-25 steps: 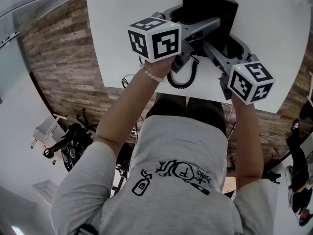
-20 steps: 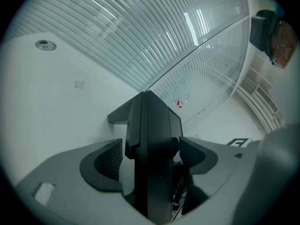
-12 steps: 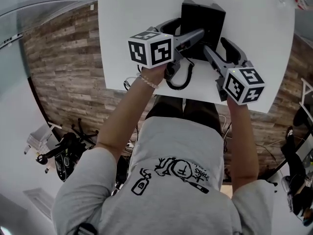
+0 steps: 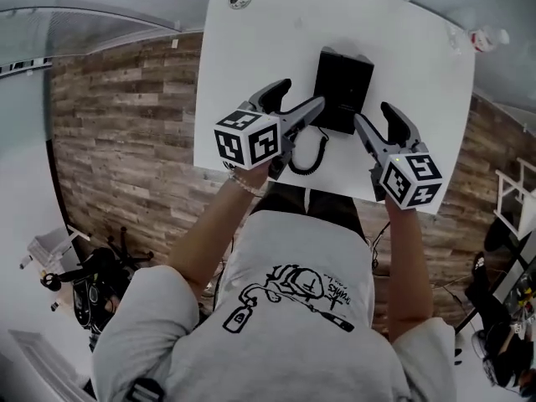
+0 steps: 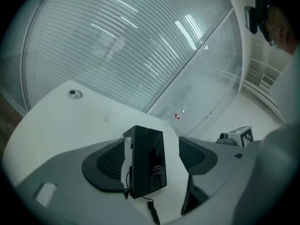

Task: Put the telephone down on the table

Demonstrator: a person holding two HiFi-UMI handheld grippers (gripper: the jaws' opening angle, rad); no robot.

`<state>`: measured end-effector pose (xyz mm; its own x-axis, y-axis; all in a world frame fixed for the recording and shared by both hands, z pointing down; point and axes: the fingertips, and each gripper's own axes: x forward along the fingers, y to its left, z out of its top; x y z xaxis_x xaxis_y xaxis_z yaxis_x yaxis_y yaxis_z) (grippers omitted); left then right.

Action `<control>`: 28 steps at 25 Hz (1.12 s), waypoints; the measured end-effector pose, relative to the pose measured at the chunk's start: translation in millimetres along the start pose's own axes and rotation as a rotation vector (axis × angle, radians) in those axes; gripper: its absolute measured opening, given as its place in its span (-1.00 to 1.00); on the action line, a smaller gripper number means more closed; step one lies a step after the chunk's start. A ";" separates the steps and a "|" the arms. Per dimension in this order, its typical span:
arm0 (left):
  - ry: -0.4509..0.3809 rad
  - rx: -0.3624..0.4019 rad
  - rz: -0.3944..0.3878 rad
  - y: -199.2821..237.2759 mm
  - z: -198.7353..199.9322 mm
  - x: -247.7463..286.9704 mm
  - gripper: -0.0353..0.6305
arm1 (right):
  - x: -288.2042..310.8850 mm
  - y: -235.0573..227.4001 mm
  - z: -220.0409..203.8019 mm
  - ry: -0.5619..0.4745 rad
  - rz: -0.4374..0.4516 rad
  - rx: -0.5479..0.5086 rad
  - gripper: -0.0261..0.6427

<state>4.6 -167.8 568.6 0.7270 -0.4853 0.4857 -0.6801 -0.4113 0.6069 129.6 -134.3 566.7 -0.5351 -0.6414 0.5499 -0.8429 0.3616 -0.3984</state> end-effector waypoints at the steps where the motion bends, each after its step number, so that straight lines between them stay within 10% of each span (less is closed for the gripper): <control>1: -0.014 0.015 -0.002 -5.2 5.0 -7.4 0.19 | -4.8 2.7 6.9 -0.011 -0.004 -0.013 -0.11; 17: -0.191 0.234 -0.092 -103.5 60.8 -90.4 -0.57 | -86.6 69.3 88.8 -0.175 -0.025 -0.246 -0.49; 28: -0.294 0.361 -0.120 -153.2 99.0 -128.3 -0.73 | -136.8 105.4 139.7 -0.304 -0.030 -0.325 -0.60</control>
<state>6.1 -118.9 351.0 0.7801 -0.5943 0.1954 -0.6203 -0.6940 0.3656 121.8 -102.9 346.9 -0.5101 -0.8070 0.2977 -0.8578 0.5026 -0.1074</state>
